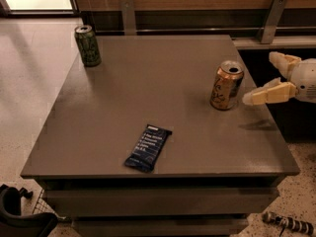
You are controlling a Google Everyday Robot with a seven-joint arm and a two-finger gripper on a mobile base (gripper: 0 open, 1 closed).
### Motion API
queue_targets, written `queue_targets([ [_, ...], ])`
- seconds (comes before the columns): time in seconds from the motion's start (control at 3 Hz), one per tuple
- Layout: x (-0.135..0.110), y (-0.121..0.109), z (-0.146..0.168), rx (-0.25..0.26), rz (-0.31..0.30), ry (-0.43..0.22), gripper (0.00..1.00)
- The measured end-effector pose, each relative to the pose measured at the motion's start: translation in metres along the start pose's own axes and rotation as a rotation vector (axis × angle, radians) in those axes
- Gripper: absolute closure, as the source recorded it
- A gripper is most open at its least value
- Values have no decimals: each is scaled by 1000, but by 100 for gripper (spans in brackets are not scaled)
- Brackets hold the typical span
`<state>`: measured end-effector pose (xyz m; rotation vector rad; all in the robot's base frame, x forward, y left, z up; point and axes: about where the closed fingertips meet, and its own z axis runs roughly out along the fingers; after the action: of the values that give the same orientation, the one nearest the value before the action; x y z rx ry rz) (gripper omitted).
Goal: Move orange can near green can
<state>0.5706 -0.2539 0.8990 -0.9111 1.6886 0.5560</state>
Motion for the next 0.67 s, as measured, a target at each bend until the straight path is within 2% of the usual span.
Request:
queue_targets([
  [0.67,-3,11,21,-32,17,-68,0],
])
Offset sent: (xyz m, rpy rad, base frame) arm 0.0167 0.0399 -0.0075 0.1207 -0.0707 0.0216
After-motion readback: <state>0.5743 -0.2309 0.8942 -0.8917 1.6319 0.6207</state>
